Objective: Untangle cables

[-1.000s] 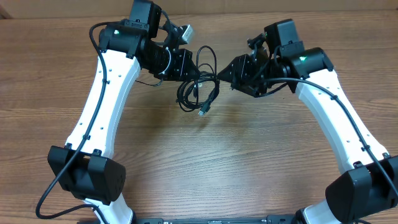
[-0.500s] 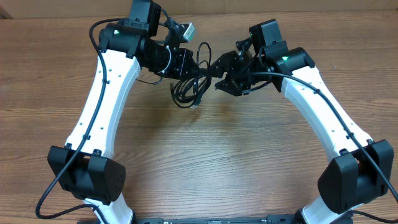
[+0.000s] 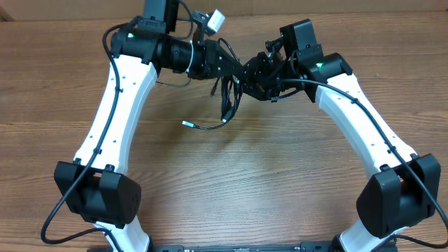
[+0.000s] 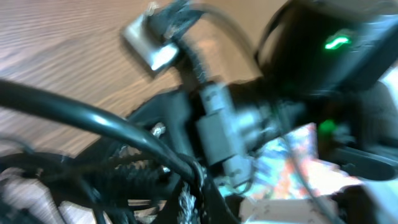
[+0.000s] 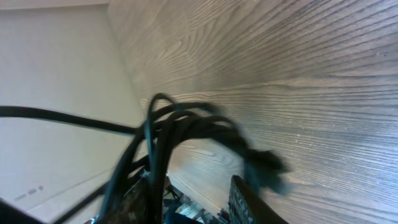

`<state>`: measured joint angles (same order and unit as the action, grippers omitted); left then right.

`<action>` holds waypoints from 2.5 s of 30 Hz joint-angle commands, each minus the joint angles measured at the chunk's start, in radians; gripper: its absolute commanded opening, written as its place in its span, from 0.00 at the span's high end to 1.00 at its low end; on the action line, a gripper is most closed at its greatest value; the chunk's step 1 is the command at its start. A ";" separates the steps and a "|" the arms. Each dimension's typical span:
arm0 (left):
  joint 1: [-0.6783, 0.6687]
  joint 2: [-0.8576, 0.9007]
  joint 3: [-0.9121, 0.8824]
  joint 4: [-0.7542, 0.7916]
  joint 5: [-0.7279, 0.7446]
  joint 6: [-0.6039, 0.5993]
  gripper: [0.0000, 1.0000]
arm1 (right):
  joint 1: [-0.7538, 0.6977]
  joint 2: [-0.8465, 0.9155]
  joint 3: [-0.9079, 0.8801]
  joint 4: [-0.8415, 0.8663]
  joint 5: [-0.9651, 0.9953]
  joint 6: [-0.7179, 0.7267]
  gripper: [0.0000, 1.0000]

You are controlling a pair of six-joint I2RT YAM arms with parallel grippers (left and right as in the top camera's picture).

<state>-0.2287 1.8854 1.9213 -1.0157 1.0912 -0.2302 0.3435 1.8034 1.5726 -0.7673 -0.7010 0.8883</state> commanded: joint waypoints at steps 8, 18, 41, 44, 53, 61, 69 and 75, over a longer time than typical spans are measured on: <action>0.180 -0.006 0.011 0.176 0.343 -0.185 0.96 | 0.020 0.028 -0.098 -0.174 0.153 -0.287 0.94; 0.153 -0.005 0.011 -0.238 -0.577 -0.061 0.29 | 0.011 0.025 -0.061 -0.409 0.529 -0.351 0.96; -0.047 0.024 0.011 -0.358 -0.262 0.878 0.18 | -0.017 -0.107 0.111 -0.433 0.358 -0.428 0.96; -0.095 0.024 -0.009 -0.322 -0.270 1.014 0.16 | -0.017 -0.107 0.111 -0.439 0.359 -0.428 0.96; -0.165 0.024 -0.098 -0.183 -0.390 1.019 0.28 | -0.017 -0.107 0.111 -0.449 0.359 -0.428 0.96; -0.156 0.029 -0.046 -0.152 -0.479 0.845 0.96 | -0.039 -0.107 0.111 -0.463 0.361 -0.393 0.96; 0.070 0.024 0.346 -0.324 -0.766 0.154 0.96 | -0.165 -0.107 0.101 -0.529 0.447 -0.335 0.96; 0.143 0.024 0.295 -0.373 -0.796 0.083 0.96 | -0.158 -0.107 0.095 -0.437 0.159 -0.483 0.96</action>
<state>-0.0826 1.9221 2.2429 -1.3861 0.3164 -0.1001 0.1730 1.7084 1.6592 -1.2469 -0.3538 0.5087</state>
